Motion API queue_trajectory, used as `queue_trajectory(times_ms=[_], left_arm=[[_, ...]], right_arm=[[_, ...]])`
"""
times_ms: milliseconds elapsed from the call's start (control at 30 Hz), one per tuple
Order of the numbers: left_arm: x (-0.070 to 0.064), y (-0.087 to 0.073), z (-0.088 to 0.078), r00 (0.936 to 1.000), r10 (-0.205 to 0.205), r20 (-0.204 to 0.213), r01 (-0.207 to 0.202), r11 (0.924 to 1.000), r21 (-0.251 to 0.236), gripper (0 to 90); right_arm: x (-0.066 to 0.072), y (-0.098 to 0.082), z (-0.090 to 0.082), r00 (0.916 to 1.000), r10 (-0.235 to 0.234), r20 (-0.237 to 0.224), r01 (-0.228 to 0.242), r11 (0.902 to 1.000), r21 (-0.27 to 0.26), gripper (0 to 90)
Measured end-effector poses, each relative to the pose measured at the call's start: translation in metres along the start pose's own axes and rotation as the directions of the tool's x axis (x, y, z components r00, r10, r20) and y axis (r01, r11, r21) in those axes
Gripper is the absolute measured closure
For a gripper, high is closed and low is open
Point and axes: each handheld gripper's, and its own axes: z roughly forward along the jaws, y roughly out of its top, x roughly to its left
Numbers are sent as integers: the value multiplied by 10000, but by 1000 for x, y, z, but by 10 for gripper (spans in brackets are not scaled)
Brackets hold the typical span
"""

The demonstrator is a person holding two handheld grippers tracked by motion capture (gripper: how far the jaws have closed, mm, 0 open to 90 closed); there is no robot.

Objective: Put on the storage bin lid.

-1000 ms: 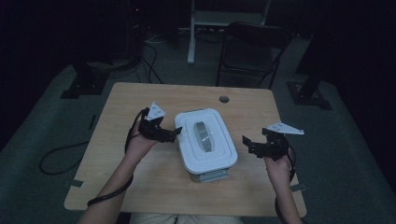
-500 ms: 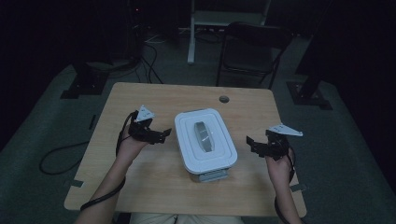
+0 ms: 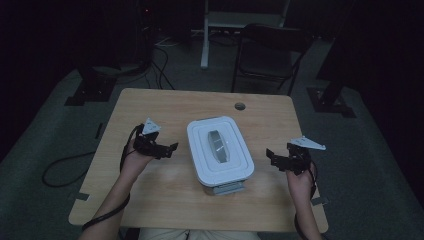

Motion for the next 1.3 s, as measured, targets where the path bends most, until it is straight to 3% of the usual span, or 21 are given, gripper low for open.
queue_trajectory(times_ms=[700, 1100, 1300], left_arm=[[20, -40, -10, 9979, -636, -91, 639, 9972, 378, 14], [37, -66, -20, 9936, -1035, -442, 1062, 9923, 630, 14], [36, -74, -18, 9925, -1164, -375, 1188, 9905, 693, 14]], right_arm=[[-11, -30, 6, 9997, 142, 200, -142, 9999, -14, 107], [-28, -52, -1, 9962, 405, 772, -421, 9989, 198, 107], [-34, -62, -5, 9950, 644, 769, -661, 9976, 197, 107]])
